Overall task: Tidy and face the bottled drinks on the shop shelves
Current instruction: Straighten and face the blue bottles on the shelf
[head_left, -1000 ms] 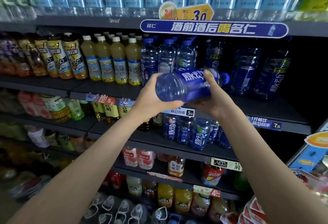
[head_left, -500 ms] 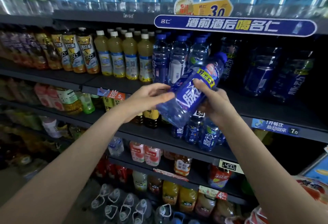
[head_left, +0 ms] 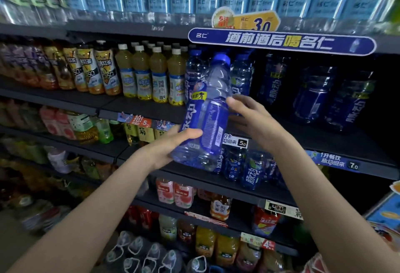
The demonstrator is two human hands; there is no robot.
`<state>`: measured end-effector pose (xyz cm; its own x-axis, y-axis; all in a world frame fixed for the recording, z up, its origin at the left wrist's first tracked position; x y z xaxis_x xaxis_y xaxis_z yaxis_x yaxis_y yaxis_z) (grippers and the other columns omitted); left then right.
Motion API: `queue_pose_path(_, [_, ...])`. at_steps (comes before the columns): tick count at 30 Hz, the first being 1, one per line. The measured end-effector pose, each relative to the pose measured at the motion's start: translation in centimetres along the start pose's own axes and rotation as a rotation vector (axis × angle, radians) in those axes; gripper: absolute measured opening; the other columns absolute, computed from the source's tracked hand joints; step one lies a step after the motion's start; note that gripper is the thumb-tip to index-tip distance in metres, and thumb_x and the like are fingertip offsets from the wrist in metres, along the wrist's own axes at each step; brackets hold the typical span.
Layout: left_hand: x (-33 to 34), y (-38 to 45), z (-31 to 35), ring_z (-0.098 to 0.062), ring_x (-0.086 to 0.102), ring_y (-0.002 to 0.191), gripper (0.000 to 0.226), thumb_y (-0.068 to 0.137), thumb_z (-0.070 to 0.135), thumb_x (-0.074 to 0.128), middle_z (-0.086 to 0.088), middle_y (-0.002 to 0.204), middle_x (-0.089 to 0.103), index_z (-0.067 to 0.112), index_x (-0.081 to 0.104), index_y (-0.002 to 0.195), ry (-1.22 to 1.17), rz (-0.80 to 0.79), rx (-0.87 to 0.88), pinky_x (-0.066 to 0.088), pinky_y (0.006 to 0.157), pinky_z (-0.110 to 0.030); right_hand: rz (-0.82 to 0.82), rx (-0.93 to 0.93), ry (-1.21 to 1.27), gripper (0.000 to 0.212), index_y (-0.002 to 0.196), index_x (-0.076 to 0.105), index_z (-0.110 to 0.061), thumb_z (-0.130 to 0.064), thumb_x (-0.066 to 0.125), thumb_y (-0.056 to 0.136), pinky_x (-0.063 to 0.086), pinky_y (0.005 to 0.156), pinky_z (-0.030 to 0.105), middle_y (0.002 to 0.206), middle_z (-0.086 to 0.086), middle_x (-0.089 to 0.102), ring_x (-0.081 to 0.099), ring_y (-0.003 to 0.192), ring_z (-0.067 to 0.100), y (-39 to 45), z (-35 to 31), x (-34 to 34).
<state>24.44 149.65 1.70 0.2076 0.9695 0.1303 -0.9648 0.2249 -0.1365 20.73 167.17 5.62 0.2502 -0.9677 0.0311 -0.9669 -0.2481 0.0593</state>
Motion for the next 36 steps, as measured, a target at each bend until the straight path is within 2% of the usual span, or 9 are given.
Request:
queue_pose_path(2, [-0.3,-0.1,-0.3,-0.012,0.07,0.069,0.054,0.059,0.021,0.079,0.003,0.079,0.073,0.014,0.054,0.106,0.048,-0.097,-0.023,0.053,0.055,-0.023,-0.096,0.01,0.045,0.058,0.124,0.049,-0.014,-0.034,0.07,0.074,0.057,0.08,0.031,0.105,0.004,0.07,0.069,0.089,0.017,0.2,0.3,1.3])
queue_pose_path(5, [-0.5,-0.4,0.2,-0.008,0.069,0.072,0.029,0.075,0.018,0.073,0.006,0.08,0.073,0.018,0.056,0.099,0.09,-0.131,-0.022,0.055,0.061,-0.023,-0.064,-0.025,0.12,0.062,0.125,0.051,-0.009,-0.028,0.076,0.071,0.056,0.085,0.035,0.112,0.008,0.068,0.068,0.095,0.021,0.2,0.4,2.6])
queue_pose_path(9, [0.5,0.4,1.8,-0.012,0.063,0.104,0.064,0.062,0.035,0.084,0.002,0.115,0.065,0.021,0.051,0.116,0.41,-0.04,0.149,0.05,0.089,-0.029,0.243,-0.113,-0.051,0.077,0.117,0.049,-0.017,-0.036,0.089,0.054,0.056,0.084,0.039,0.112,0.0,0.065,0.066,0.098,0.018,0.6,-0.3,2.8])
queue_pose_path(12, [1.0,1.1,1.7,-0.011,0.056,0.105,0.066,0.064,0.034,0.084,0.006,0.114,0.058,0.024,0.044,0.115,0.638,0.183,0.252,0.047,0.09,-0.03,0.318,-0.139,-0.327,0.09,0.117,0.04,-0.027,-0.049,0.088,0.045,0.051,0.092,0.045,0.117,-0.006,0.057,0.058,0.11,0.019,0.6,-0.7,3.6])
queue_pose_path(18, [-0.8,-0.3,0.7,-0.012,0.065,0.097,0.044,0.066,0.013,0.078,0.005,0.104,0.069,0.021,0.058,0.105,0.219,-0.081,0.13,0.053,0.077,-0.023,0.005,-0.066,-0.073,0.056,0.118,0.056,-0.02,-0.041,0.078,0.07,0.052,0.081,0.036,0.103,0.004,0.07,0.068,0.089,0.019,0.1,-0.5,1.2])
queue_pose_path(24, [-1.0,-0.7,0.3,-0.007,0.07,0.075,0.072,0.029,0.029,0.096,0.004,0.086,0.073,0.017,0.061,0.091,0.133,-0.255,0.018,0.054,0.061,-0.021,-0.257,0.027,0.099,0.102,0.131,0.05,-0.001,-0.056,0.084,0.052,0.051,0.095,0.04,0.119,0.017,0.065,0.064,0.106,0.029,-0.6,0.8,2.7])
queue_pose_path(29, [-0.7,-0.6,0.4,-0.01,0.069,0.087,0.052,0.055,0.021,0.084,0.003,0.098,0.071,0.018,0.059,0.1,0.137,-0.227,0.003,0.056,0.072,-0.026,-0.052,-0.039,0.116,0.05,0.108,0.061,-0.009,-0.035,0.076,0.067,0.056,0.077,0.037,0.097,0.007,0.072,0.069,0.08,0.019,-1.2,-0.2,3.2])
queue_pose_path(32, [0.4,0.0,0.7,-0.01,0.062,0.103,0.053,0.067,0.023,0.079,0.005,0.112,0.065,0.023,0.054,0.113,0.34,-0.124,0.077,0.051,0.088,-0.028,0.173,-0.115,-0.038,0.078,0.125,0.05,-0.012,-0.039,0.086,0.061,0.056,0.084,0.037,0.113,0.003,0.065,0.067,0.094,0.018,-0.3,-0.2,2.9])
queue_pose_path(36, [1.3,1.3,0.4,-0.006,0.059,0.099,0.06,0.067,0.028,0.082,0.01,0.107,0.063,0.022,0.047,0.117,0.482,0.099,0.212,0.048,0.083,-0.022,0.28,-0.227,-0.211,0.107,0.129,0.048,-0.023,-0.064,0.085,0.037,0.052,0.091,0.044,0.123,0.001,0.061,0.061,0.11,0.02,-0.2,0.0,2.3])
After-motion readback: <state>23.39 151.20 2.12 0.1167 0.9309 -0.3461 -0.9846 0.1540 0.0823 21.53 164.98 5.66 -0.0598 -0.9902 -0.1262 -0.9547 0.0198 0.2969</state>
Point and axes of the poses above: each hand's wrist, its own y-axis towards the middle knuckle, its own x-axis out of the palm, z = x × y, the point moved 4 cm from there along y, towards the middle knuckle
